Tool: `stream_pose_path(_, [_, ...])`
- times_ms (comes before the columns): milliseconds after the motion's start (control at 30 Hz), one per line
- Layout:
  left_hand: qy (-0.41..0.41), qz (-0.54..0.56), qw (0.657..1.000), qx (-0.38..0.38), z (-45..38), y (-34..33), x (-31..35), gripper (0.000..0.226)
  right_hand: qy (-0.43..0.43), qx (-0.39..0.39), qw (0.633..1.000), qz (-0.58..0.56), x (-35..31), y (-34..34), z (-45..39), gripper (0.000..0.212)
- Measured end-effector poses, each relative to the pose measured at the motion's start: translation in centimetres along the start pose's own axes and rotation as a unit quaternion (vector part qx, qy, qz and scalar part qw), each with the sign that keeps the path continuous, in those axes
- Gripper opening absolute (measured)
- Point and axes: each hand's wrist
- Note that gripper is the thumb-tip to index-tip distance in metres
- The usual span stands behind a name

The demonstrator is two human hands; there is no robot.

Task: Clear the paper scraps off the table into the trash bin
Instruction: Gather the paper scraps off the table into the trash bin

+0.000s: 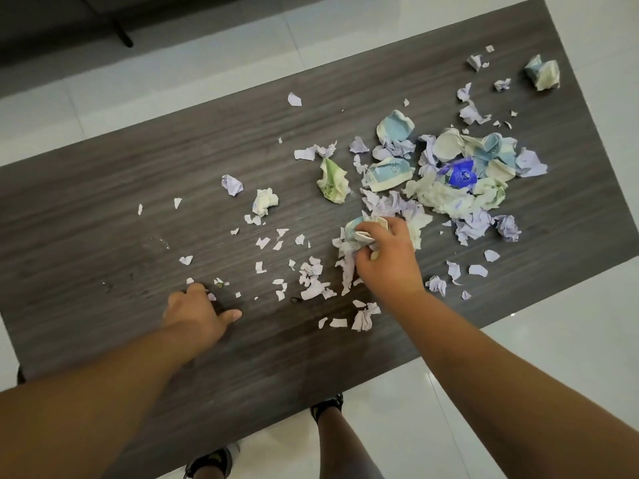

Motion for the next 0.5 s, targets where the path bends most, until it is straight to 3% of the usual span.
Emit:
stream_pose_path(267, [0.004,0.000,1.000,-0.001,-0.1,-0.1,-0.1,0.073,0.049,0.039,0.997,-0.042,-4.6,8.2,-2.7,0.042])
stream_pose_path(400, [0.004,0.001,1.000,-0.001,-0.2,-0.1,-0.2,0.075,0.023,0.126,0.991,-0.025,-4.0,9.9,-6.8,0.044])
stream_pose_path(500, [0.001,0.003,1.000,0.002,-0.3,-0.3,-0.3,0.076,-0.033,0.126,0.991,0.015,-1.9,9.2,-9.4,0.047])
Point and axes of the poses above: each hand's wrist, its own z-axis away from the middle knuckle, its own y-axis out of the back of the hand, x = y × z, and after that the axes turned 11 degrees about y, right-handed
